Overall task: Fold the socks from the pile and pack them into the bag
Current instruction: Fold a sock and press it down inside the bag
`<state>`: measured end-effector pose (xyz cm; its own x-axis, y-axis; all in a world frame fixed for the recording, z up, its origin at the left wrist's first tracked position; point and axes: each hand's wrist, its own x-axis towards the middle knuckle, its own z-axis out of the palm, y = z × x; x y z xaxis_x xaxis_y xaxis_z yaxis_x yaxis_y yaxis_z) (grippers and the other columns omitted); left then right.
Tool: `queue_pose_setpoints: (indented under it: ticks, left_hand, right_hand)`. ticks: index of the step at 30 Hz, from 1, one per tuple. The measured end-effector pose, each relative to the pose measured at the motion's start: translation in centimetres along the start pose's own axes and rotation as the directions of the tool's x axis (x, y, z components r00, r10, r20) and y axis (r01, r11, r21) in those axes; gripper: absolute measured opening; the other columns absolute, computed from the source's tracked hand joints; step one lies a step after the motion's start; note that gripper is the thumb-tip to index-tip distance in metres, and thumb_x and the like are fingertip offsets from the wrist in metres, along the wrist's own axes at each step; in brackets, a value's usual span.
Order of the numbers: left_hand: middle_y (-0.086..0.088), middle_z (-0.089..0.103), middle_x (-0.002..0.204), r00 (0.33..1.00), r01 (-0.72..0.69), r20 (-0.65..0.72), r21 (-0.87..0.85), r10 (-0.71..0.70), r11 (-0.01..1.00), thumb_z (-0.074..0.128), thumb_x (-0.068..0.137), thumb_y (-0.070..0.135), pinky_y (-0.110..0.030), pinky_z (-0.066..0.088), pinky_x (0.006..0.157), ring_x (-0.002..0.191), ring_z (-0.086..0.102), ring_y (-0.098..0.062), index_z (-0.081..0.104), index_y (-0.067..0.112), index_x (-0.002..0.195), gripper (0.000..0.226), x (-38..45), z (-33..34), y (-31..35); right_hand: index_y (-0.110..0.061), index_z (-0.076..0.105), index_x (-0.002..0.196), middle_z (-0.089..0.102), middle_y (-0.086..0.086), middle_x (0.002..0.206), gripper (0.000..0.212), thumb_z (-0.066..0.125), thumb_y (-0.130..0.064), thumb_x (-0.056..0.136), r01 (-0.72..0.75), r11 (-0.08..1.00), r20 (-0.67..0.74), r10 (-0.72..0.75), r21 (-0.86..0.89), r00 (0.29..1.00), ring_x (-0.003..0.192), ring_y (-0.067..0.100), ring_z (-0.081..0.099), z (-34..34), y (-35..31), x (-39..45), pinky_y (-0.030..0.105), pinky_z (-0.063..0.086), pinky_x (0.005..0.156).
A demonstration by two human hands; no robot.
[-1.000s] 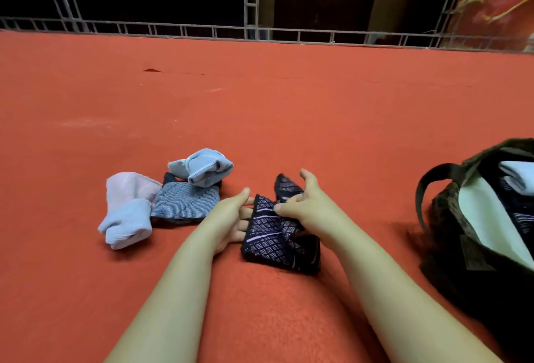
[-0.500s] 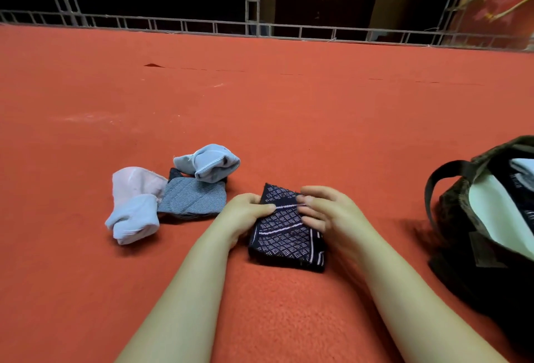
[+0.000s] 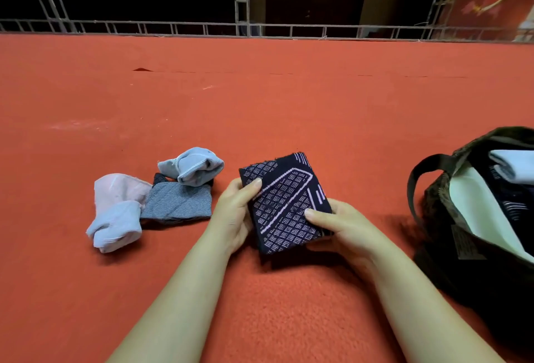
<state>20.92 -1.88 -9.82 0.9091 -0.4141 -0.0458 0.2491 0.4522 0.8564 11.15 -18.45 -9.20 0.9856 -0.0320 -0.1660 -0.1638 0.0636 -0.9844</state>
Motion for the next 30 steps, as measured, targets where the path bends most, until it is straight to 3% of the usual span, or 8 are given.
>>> queue_pose_setpoints:
  ticks: [4,8,11,13,15,18,22,30]
  left_hand:
    - [-0.008,0.066,0.094,0.998,-0.042,0.048,0.141,0.035,0.989,0.074,0.070,0.014,-0.035,0.052,0.072,0.075,0.063,-0.018,0.053,0.019,0.115,0.049,0.6,-1.1,0.9]
    - [-0.002,0.072,0.097,0.964,-0.106,0.264,0.502,-0.036,0.858,0.077,0.069,0.009,-0.026,0.053,0.081,0.086,0.067,-0.013,0.054,0.021,0.122,0.059,2.4,0.4,2.0]
    - [0.009,0.069,0.095,0.923,-0.310,0.378,0.626,0.069,0.715,0.077,0.071,0.007,-0.014,0.049,0.078,0.085,0.064,0.000,0.058,0.027,0.108,0.046,3.9,3.1,3.3]
    - [0.011,0.065,0.082,0.888,-0.435,0.440,0.713,0.132,0.551,0.078,0.069,0.006,-0.017,0.048,0.070,0.072,0.059,0.001,0.058,0.028,0.092,0.038,4.4,4.1,3.9]
    - [0.014,0.062,0.073,0.842,-0.521,0.531,0.755,0.094,0.397,0.079,0.069,0.008,-0.019,0.044,0.065,0.066,0.054,0.002,0.057,0.025,0.084,0.032,3.9,3.9,3.9]
    - [0.023,0.059,0.079,0.768,-0.626,0.636,0.771,-0.079,0.119,0.076,0.065,0.042,-0.014,0.041,0.073,0.078,0.053,0.008,0.060,0.029,0.084,0.028,1.6,1.8,3.3]
    - [0.012,0.058,0.083,0.704,-0.671,0.613,0.740,-0.358,-0.053,0.054,0.070,0.060,-0.030,0.045,0.074,0.080,0.053,-0.004,0.061,0.024,0.086,0.040,-2.2,0.0,1.9]
    - [0.014,0.054,0.073,0.769,-0.535,0.473,0.844,-0.429,-0.029,0.059,0.088,0.042,-0.018,0.037,0.063,0.063,0.047,0.004,0.055,0.030,0.090,0.013,-5.2,0.3,2.0]
  right_hand:
    - [-0.013,0.064,0.094,0.069,0.004,0.086,0.028,0.069,-0.023,0.068,0.033,0.985,0.100,-0.016,-0.169,0.995,0.075,0.016,0.064,-1.4,-2.5,-0.9,0.026,0.053,0.064]
    - [-0.011,0.063,0.084,0.063,0.005,0.075,0.021,0.079,-0.017,0.073,0.025,0.900,-0.085,-0.068,-0.436,0.994,0.071,0.018,0.058,-3.3,-5.9,-0.3,0.030,0.048,0.065]
    - [-0.019,0.060,0.072,0.055,-0.007,0.061,0.017,0.074,-0.025,0.079,0.096,0.658,-0.197,-0.357,-0.747,0.913,0.057,0.009,0.050,-4.3,-7.9,0.2,0.027,0.040,0.057]
    - [-0.027,0.058,0.071,0.055,-0.009,0.064,0.017,0.074,-0.028,0.078,0.150,0.483,-0.128,-0.495,-0.863,0.859,0.061,0.005,0.049,-4.6,-8.2,-0.2,0.025,0.036,0.058]
    - [-0.026,0.062,0.080,0.059,-0.008,0.077,0.014,0.075,-0.028,0.076,0.190,0.330,0.000,-0.498,-0.925,0.867,0.074,0.010,0.053,-5.0,-7.7,-1.0,0.027,0.039,0.066]
    - [-0.019,0.064,0.096,0.060,-0.004,0.092,0.026,0.074,-0.033,0.076,0.216,0.121,0.165,-0.331,-0.969,0.929,0.089,0.013,0.051,-5.2,-5.2,-2.3,0.029,0.037,0.075]
    - [-0.022,0.061,0.094,0.059,-0.007,0.087,0.025,0.074,-0.034,0.076,0.238,0.171,0.230,-0.064,-0.956,0.971,0.079,0.008,0.049,-3.9,-2.1,-4.6,0.026,0.036,0.069]
    - [-0.031,0.055,0.081,0.055,-0.013,0.076,0.014,0.069,-0.033,0.083,0.220,0.433,0.259,0.033,-0.874,0.965,0.067,-0.001,0.046,-3.1,-2.6,-6.4,0.020,0.036,0.062]
